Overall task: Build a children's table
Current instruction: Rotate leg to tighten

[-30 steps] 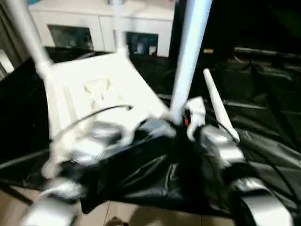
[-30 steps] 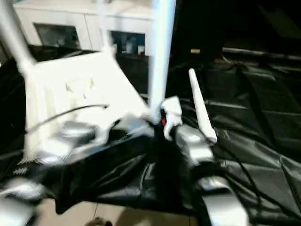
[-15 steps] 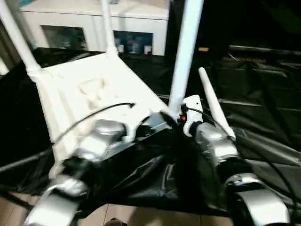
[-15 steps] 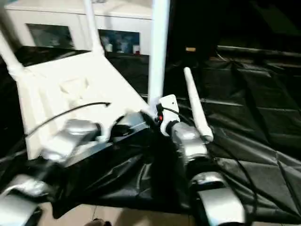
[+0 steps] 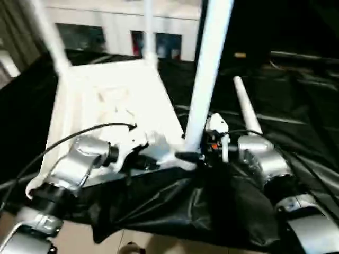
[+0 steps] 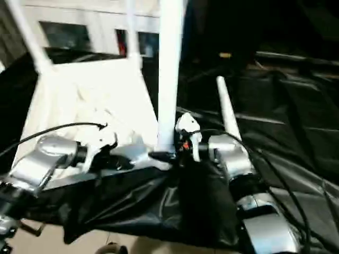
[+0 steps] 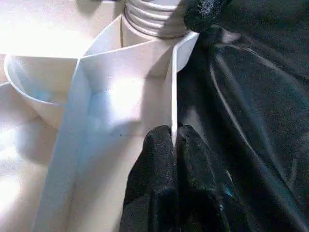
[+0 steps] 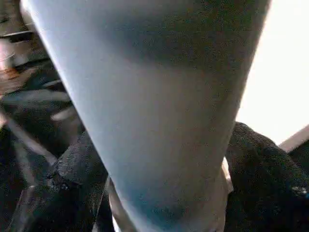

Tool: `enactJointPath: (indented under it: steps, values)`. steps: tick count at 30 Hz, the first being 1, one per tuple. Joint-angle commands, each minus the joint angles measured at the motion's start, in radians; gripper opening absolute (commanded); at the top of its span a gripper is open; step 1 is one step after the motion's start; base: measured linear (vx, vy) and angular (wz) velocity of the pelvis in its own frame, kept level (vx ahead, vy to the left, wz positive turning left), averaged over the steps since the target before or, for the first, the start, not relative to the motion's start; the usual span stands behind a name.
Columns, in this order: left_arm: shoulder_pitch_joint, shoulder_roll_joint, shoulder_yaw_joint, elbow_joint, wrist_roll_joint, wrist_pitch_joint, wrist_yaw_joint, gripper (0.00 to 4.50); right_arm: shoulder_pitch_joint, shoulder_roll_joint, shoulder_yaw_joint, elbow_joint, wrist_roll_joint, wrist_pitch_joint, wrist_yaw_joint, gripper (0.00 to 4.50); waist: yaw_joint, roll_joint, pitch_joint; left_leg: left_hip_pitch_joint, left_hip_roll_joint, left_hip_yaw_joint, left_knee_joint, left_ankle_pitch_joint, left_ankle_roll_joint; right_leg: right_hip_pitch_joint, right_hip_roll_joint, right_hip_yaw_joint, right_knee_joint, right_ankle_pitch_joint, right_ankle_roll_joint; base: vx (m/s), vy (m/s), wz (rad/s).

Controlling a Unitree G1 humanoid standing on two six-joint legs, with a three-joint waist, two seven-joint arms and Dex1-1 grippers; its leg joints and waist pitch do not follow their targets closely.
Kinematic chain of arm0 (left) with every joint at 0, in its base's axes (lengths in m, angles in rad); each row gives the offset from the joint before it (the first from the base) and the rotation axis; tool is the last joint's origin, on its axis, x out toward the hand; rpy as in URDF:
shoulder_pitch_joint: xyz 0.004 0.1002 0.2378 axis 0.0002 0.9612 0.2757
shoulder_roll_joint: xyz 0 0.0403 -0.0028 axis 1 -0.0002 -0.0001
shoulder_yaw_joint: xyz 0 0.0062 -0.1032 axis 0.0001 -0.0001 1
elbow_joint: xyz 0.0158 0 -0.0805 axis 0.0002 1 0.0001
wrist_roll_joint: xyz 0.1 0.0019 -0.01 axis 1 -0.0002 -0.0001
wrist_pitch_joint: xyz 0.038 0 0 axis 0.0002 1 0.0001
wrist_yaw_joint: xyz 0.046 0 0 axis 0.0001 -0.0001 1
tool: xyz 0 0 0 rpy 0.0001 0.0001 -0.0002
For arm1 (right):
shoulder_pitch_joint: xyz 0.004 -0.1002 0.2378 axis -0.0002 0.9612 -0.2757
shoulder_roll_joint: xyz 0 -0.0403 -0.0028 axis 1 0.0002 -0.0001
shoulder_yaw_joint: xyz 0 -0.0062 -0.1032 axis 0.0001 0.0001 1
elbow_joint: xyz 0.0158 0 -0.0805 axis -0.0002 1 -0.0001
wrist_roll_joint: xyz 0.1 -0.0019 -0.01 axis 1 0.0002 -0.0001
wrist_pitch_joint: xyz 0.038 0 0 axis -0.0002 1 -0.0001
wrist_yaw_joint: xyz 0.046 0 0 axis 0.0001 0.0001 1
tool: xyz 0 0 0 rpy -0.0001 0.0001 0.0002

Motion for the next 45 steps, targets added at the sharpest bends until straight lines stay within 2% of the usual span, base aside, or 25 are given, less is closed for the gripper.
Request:
enactJointPath:
  steps: [1,2,3,4,8,12,14,15,16,17,18,19,20,23,25,28,30,33,34,37,40,41,42,44,45]
  values:
    - [-0.012,0.002,-0.012,-0.042,-0.027,-0.016,-0.049,0.0,0.011,-0.013,0.011,-0.029,0.003,0.016,0.025,3.47,-0.011,0.021,-0.072,0.042,0.016,0.005,-0.075,-0.299,0.001,0.034,-0.026,0.013,-0.064,-0.08,-0.268,0.0,0.0,0.0]
    - [-0.012,0.004,-0.012,-0.041,-0.027,-0.017,-0.051,0.0,0.013,-0.015,0.014,-0.036,0.003,0.018,0.028,3.35,-0.009,0.019,-0.072,0.044,0.016,0.004,-0.076,-0.321,-0.013,0.035,-0.027,0.014,-0.066,-0.095,-0.261,0.0,0.0,0.0]
    - [-0.017,0.0,-0.013,-0.031,-0.023,-0.021,-0.049,0.0,0.02,-0.017,0.023,-0.053,0.003,0.028,0.034,3.35,-0.008,0.023,-0.072,0.043,0.015,0.003,-0.076,-0.322,-0.017,0.036,-0.028,0.015,-0.064,-0.096,-0.26,0.0,0.0,0.0]
    - [-0.019,0.0,-0.014,-0.027,-0.021,-0.022,-0.049,0.0,0.022,-0.018,0.026,-0.057,0.003,0.03,0.035,3.15,-0.008,0.022,-0.07,0.042,0.014,0.003,-0.077,-0.331,-0.021,0.037,-0.027,0.015,-0.067,-0.103,-0.254,0.0,0.0,0.0]
    - [-0.032,-0.01,-0.015,-0.003,-0.011,-0.032,-0.039,0.0,0.035,-0.012,0.032,-0.071,-0.001,0.039,0.031,2.96,-0.006,0.024,-0.075,0.04,0.013,0.001,-0.074,-0.293,-0.02,0.04,-0.027,0.014,-0.061,-0.047,-0.261,0.0,0.0,0.0]
    - [-0.044,-0.034,-0.005,0.024,0.013,-0.023,0.031,0.0,0.058,0.012,0.018,-0.077,-0.011,0.049,-0.061,2.73,-0.007,0.025,-0.074,0.042,0.012,0.001,-0.074,-0.295,-0.023,0.039,-0.026,0.013,-0.062,-0.042,-0.263,0.0,0.0,0.0]
    - [-0.063,-0.077,0.023,0.063,0.023,-0.017,0.124,0.0,0.06,0.05,-0.009,-0.045,-0.032,0.026,-0.203,2.71,-0.01,0.025,-0.071,0.043,0.012,-0.001,-0.078,-0.328,-0.036,0.038,-0.028,0.014,-0.066,-0.095,-0.252,0.0,0.0,0.0]
    - [-0.063,-0.077,0.023,0.063,0.023,-0.017,0.124,0.0,0.06,0.05,-0.009,-0.045,-0.032,0.026,-0.203,2.7,-0.012,0.024,-0.071,0.042,0.012,-0.001,-0.079,-0.33,-0.042,0.038,-0.031,0.016,-0.067,-0.109,-0.25,0.0,0.0,0.0]
    - [-0.075,-0.103,0.041,0.087,0.027,-0.016,0.183,0.0,0.056,0.072,-0.026,-0.018,-0.044,0.018,-0.295,2.7,-0.014,0.027,-0.071,0.042,0.009,-0.003,-0.08,-0.346,-0.049,0.038,-0.03,0.016,-0.07,-0.14,-0.241,0.0,0.0,0.0]
    - [-0.09,-0.134,0.06,0.113,0.03,-0.001,0.25,0.0,0.052,0.097,-0.044,0.011,-0.052,0.025,-0.386,2.7,-0.02,0.022,-0.069,0.042,0.01,-0.002,-0.082,-0.349,-0.059,0.035,-0.032,0.018,-0.073,-0.156,-0.235,0.0,0.0,0.0]
    - [-0.121,-0.195,0.088,0.171,0.049,0.021,0.391,0.0,0.042,0.155,-0.088,0.066,-0.051,0.036,-0.57,2.69,-0.021,0.022,-0.07,0.042,0.008,-0.004,-0.081,-0.344,-0.062,0.037,-0.033,0.017,-0.071,-0.159,-0.232,0.0,0.0,0.0]
    - [-0.126,-0.206,0.092,0.182,0.053,0.025,0.416,0.0,0.041,0.165,-0.096,0.075,-0.05,0.039,-0.602,2.69,-0.031,0.025,-0.067,0.042,0.007,-0.003,-0.083,-0.354,-0.074,0.031,-0.032,0.019,-0.073,-0.184,-0.23,0.0,0.0,0.0]
    - [-0.15,-0.26,0.109,0.227,0.062,0.033,0.517,0.0,0.031,0.214,-0.123,0.112,-0.041,0.045,-0.718,2.69,-0.035,0.017,-0.07,0.042,0.007,-0.007,-0.084,-0.367,-0.074,0.038,-0.033,0.016,-0.077,-0.222,-0.216,0.0,0.0,0.0]
    - [-0.171,-0.326,0.105,0.259,0.076,0.026,0.594,0.0,0.018,0.273,-0.107,0.137,-0.054,0.046,-0.779,2.69,-0.038,0.02,-0.069,0.039,0.004,-0.004,-0.081,-0.345,-0.057,0.034,-0.031,0.019,-0.084,-0.212,-0.203,0.0,0.0,0.0]
    - [-0.175,-0.343,0.098,0.262,0.08,0.016,0.6,0.0,0.013,0.289,-0.095,0.138,-0.063,0.036,-0.784,2.69,-0.036,0.016,-0.069,0.035,0.003,-0.002,-0.079,-0.329,-0.037,0.036,-0.031,0.019,-0.086,-0.199,-0.193,0.0,0.0,0.0]
    - [-0.164,-0.373,0.071,0.233,0.078,0.0,0.556,0.0,-0.01,0.317,-0.079,0.137,-0.065,-0.008,-0.727,2.69,-0.036,0.022,-0.071,0.034,0.004,-0.002,-0.079,-0.319,-0.023,0.036,-0.032,0.019,-0.087,-0.205,-0.185,0.0,0.0,0.0]
    - [-0.154,-0.368,0.061,0.219,0.076,-0.017,0.524,0.0,-0.021,0.307,-0.087,0.14,-0.057,-0.024,-0.691,3.39,-0.038,0.021,-0.069,0.033,0.004,-0.002,-0.081,-0.333,-0.023,0.035,-0.03,0.018,-0.089,-0.225,-0.182,0.0,0.0,0.0]
    - [-0.134,-0.339,0.047,0.189,0.063,-0.036,0.458,0.0,-0.021,0.269,-0.075,0.12,-0.053,-0.031,-0.611,3.45,-0.039,0.019,-0.071,0.032,0.006,-0.005,-0.082,-0.334,-0.017,0.038,-0.031,0.017,-0.088,-0.214,-0.183,0.0,0.0,0.0]
    - [-0.125,-0.325,0.043,0.173,0.056,-0.042,0.426,0.0,-0.019,0.25,-0.066,0.109,-0.052,-0.028,-0.571,3.6,-0.042,0.02,-0.072,0.029,0.006,-0.004,-0.082,-0.316,-0.011,0.039,-0.029,0.017,-0.085,-0.182,-0.189,0.0,0.0,0.0]
    - [-0.094,-0.269,0.023,0.117,0.033,-0.061,0.304,0.0,-0.003,0.184,-0.035,0.059,-0.042,-0.025,-0.417,3.6,-0.046,0.015,-0.077,0.025,0.007,-0.002,-0.075,-0.246,0.018,0.048,-0.029,0.014,-0.073,-0.07,-0.219,0.0,0.0,0.0]
    - [-0.075,-0.224,0.012,0.085,0.023,-0.065,0.228,0.0,0.009,0.135,-0.018,0.02,-0.025,-0.017,-0.306,3.6,-0.044,0.018,-0.081,0.027,0.008,0.004,-0.065,-0.191,0.051,0.048,-0.023,0.011,-0.063,0.021,-0.251,0.0,0.0,0.0]
    - [-0.064,-0.185,0.006,0.073,0.02,-0.074,0.177,0.0,0.014,0.092,-0.005,-0.007,-0.012,-0.009,-0.217,3.6,-0.042,0.011,-0.081,0.026,0.009,0.005,-0.064,-0.175,0.063,0.05,-0.025,0.01,-0.06,0.038,-0.261,0.0,0.0,0.0]
    - [-0.059,-0.16,0.005,0.07,0.02,-0.082,0.149,0.0,0.015,0.067,-0.001,-0.019,-0.007,0.0,-0.155,3.6,-0.039,0.013,-0.082,0.027,0.009,0.004,-0.063,-0.172,0.069,0.051,-0.024,0.009,-0.061,0.039,-0.265,0.0,0.0,0.0]
    - [-0.049,-0.116,0.005,0.069,0.022,-0.095,0.1,0.0,0.005,0.02,0.018,-0.005,-0.027,-0.009,-0.046,3.6,-0.032,0.018,-0.08,0.031,0.013,0.009,-0.06,-0.179,0.081,0.043,-0.026,0.009,-0.06,0.031,-0.28,0.0,0.0,0.0]
    - [-0.048,-0.113,0.005,0.07,0.023,-0.096,0.098,0.0,0.004,0.016,0.021,-0.002,-0.03,-0.011,-0.039,3.6,-0.031,0.016,-0.08,0.031,0.013,0.009,-0.06,-0.184,0.081,0.043,-0.026,0.008,-0.061,0.022,-0.281,0.0,0.0,0.0]
